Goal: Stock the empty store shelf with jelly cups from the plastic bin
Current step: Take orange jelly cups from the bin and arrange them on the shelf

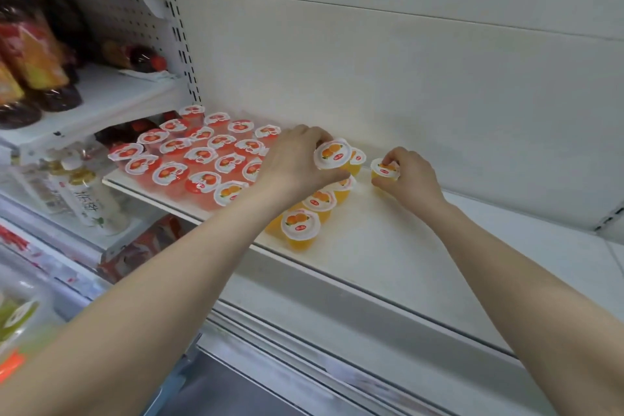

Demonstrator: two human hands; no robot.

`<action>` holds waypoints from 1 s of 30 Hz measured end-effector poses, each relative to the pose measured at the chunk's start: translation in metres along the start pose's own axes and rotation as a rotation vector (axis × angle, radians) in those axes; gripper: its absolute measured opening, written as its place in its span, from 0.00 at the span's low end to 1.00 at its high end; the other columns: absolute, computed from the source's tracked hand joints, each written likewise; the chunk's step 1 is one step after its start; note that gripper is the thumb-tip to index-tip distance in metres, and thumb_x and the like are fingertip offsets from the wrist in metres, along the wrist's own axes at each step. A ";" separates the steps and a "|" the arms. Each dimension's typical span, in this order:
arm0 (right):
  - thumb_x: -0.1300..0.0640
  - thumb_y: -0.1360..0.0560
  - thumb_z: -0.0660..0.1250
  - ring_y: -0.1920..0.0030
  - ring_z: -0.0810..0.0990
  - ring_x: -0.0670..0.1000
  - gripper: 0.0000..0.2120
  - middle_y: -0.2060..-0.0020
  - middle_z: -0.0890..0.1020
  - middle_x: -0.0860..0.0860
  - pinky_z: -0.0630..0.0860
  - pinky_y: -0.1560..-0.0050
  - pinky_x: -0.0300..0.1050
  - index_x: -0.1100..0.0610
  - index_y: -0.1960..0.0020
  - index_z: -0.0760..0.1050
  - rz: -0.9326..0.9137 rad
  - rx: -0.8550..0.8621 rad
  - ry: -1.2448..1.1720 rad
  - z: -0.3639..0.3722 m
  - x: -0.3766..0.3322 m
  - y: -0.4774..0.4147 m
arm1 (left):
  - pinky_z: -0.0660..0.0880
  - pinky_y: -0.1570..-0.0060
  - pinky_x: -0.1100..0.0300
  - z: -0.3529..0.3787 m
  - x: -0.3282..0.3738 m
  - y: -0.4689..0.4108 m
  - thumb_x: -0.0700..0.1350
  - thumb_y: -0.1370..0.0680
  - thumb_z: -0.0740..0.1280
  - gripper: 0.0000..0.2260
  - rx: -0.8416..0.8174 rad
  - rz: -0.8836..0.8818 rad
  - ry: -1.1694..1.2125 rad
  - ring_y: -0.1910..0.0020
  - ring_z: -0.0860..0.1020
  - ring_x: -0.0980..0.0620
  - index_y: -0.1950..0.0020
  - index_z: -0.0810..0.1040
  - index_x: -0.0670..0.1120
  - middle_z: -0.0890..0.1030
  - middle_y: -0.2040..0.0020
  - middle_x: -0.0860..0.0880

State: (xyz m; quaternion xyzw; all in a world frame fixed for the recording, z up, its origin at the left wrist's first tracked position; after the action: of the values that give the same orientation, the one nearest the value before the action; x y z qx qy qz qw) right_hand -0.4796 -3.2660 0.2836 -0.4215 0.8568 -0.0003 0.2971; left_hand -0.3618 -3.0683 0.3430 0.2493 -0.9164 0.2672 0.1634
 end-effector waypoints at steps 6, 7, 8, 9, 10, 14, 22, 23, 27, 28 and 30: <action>0.52 0.30 0.74 0.50 0.76 0.54 0.17 0.50 0.74 0.51 0.65 0.54 0.42 0.53 0.44 0.74 -0.058 -0.027 0.007 -0.001 0.006 -0.003 | 0.70 0.47 0.55 0.017 0.020 -0.009 0.65 0.33 0.71 0.26 -0.040 0.088 -0.094 0.45 0.72 0.48 0.42 0.77 0.52 0.79 0.48 0.52; 0.52 0.30 0.75 0.50 0.76 0.53 0.18 0.48 0.75 0.51 0.66 0.53 0.42 0.53 0.43 0.74 -0.087 -0.047 0.032 -0.003 0.007 -0.003 | 0.70 0.47 0.54 0.020 0.024 -0.011 0.66 0.33 0.71 0.26 -0.043 0.106 -0.104 0.45 0.72 0.48 0.42 0.78 0.52 0.79 0.48 0.52; 0.52 0.29 0.75 0.48 0.76 0.53 0.18 0.46 0.75 0.52 0.67 0.52 0.43 0.53 0.42 0.74 -0.119 -0.067 0.063 -0.005 0.008 -0.002 | 0.70 0.46 0.54 0.024 0.027 -0.012 0.67 0.34 0.70 0.27 -0.045 0.124 -0.117 0.46 0.72 0.48 0.42 0.78 0.52 0.79 0.48 0.52; 0.52 0.29 0.74 0.46 0.76 0.54 0.19 0.44 0.75 0.52 0.68 0.50 0.43 0.53 0.41 0.75 -0.154 -0.081 0.096 -0.008 0.009 -0.002 | 0.70 0.46 0.54 0.029 0.030 -0.013 0.68 0.34 0.69 0.27 -0.050 0.145 -0.134 0.46 0.72 0.48 0.42 0.79 0.52 0.79 0.48 0.51; 0.52 0.28 0.73 0.45 0.75 0.54 0.19 0.42 0.75 0.52 0.69 0.48 0.44 0.53 0.39 0.75 -0.190 -0.089 0.128 -0.012 0.010 -0.001 | 0.70 0.45 0.54 0.034 0.032 -0.013 0.68 0.34 0.69 0.27 -0.058 0.164 -0.156 0.46 0.72 0.48 0.42 0.79 0.52 0.78 0.48 0.51; 0.51 0.24 0.68 0.42 0.74 0.57 0.19 0.39 0.76 0.52 0.70 0.41 0.50 0.54 0.35 0.75 -0.270 -0.087 0.258 -0.028 0.014 0.003 | 0.66 0.40 0.54 0.059 0.037 -0.013 0.69 0.36 0.69 0.30 -0.126 0.194 -0.248 0.42 0.70 0.47 0.41 0.79 0.53 0.77 0.45 0.51; 0.51 0.21 0.64 0.35 0.70 0.58 0.19 0.35 0.74 0.53 0.68 0.37 0.53 0.54 0.32 0.73 -0.243 -0.049 0.381 -0.041 0.016 0.011 | 0.58 0.31 0.47 0.082 0.040 -0.011 0.70 0.33 0.68 0.32 -0.171 0.208 -0.379 0.36 0.67 0.43 0.37 0.77 0.52 0.76 0.39 0.47; 0.51 0.21 0.63 0.35 0.70 0.58 0.19 0.35 0.74 0.53 0.68 0.36 0.53 0.55 0.31 0.72 -0.240 -0.046 0.386 -0.042 0.015 0.012 | 0.58 0.30 0.47 0.082 0.041 -0.011 0.70 0.33 0.67 0.32 -0.172 0.211 -0.393 0.36 0.67 0.43 0.36 0.77 0.52 0.76 0.39 0.47; 0.51 0.20 0.62 0.34 0.69 0.57 0.20 0.34 0.74 0.53 0.67 0.36 0.53 0.55 0.30 0.71 -0.246 -0.025 0.412 -0.049 0.008 0.017 | 0.56 0.30 0.47 0.081 0.042 -0.010 0.68 0.31 0.67 0.32 -0.185 0.219 -0.427 0.34 0.67 0.43 0.34 0.75 0.51 0.74 0.36 0.46; 0.51 0.20 0.62 0.34 0.69 0.57 0.20 0.34 0.74 0.53 0.66 0.36 0.53 0.55 0.30 0.71 -0.247 -0.021 0.421 -0.050 0.006 0.018 | 0.56 0.29 0.47 0.080 0.042 -0.009 0.68 0.32 0.67 0.33 -0.192 0.219 -0.423 0.33 0.66 0.43 0.33 0.74 0.51 0.74 0.35 0.46; 0.50 0.20 0.61 0.34 0.69 0.57 0.20 0.34 0.74 0.53 0.66 0.36 0.53 0.55 0.30 0.70 -0.250 -0.015 0.446 -0.053 -0.001 0.021 | 0.55 0.28 0.47 0.073 0.041 -0.005 0.67 0.31 0.68 0.33 -0.194 0.227 -0.397 0.32 0.66 0.43 0.32 0.73 0.50 0.73 0.34 0.47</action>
State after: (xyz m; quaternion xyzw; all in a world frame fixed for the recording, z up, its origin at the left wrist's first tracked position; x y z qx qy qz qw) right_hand -0.5217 -3.2647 0.3228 -0.5159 0.8423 -0.1238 0.0951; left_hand -0.4046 -3.1290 0.3040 0.1753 -0.9740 0.1405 -0.0276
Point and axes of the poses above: each hand's wrist, its own y-axis away from the middle knuckle, its own z-axis out of the palm, x = y × z, the point moved 3 cm from there along -y, towards the middle knuckle
